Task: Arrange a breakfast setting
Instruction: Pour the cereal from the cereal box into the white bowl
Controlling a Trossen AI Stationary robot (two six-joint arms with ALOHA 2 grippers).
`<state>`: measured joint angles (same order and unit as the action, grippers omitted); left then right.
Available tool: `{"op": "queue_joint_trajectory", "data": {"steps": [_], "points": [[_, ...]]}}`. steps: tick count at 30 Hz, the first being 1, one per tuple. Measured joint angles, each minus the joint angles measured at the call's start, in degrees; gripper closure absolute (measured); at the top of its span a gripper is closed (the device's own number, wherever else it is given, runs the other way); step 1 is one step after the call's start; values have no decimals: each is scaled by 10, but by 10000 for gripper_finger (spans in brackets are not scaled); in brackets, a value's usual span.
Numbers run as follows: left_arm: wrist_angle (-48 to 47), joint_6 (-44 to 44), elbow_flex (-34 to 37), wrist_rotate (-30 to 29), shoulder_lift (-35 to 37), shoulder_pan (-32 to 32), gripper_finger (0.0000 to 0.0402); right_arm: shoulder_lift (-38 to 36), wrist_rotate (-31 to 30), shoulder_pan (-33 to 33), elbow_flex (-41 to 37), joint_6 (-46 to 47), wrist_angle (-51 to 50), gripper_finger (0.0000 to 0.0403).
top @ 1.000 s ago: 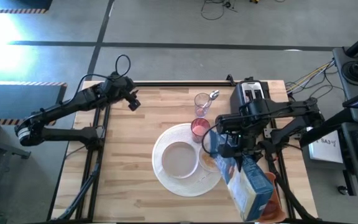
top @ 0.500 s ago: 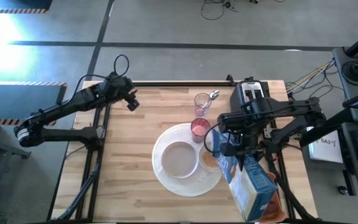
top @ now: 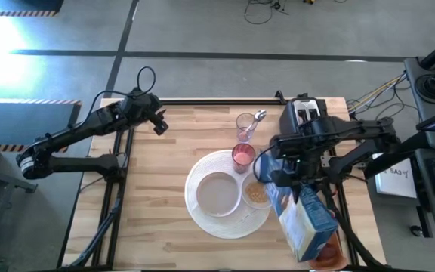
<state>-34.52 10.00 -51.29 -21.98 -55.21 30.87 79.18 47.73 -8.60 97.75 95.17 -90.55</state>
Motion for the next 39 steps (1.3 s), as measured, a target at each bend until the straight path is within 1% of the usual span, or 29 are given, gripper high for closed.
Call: {"op": "queue_joint_trajectory", "data": {"steps": [2,7,9,15,24,27,31,35,39], "points": [[0,0,0,0,2,0,247,1,5,0,-8,-2,10,253],[0,-2,0,0,3,0,247,3,-23,-2,-13,-77,3,253],[0,-3,0,0,4,0,247,3,-35,-2,-13,-94,8,253],[0,-17,0,0,9,0,247,-15,-79,-11,-14,-111,6,253],[0,-46,0,5,23,0,247,-41,-155,-71,-14,-109,4,253],[0,-52,0,6,26,0,247,-41,-145,-84,-14,-87,5,253],[0,-61,0,7,27,0,247,-40,-108,-84,-14,-55,5,253],[7,-61,0,6,26,0,247,-38,-103,-81,-14,-38,6,253],[17,-51,0,6,26,0,247,-36,-113,-83,-14,-60,6,253]]}}
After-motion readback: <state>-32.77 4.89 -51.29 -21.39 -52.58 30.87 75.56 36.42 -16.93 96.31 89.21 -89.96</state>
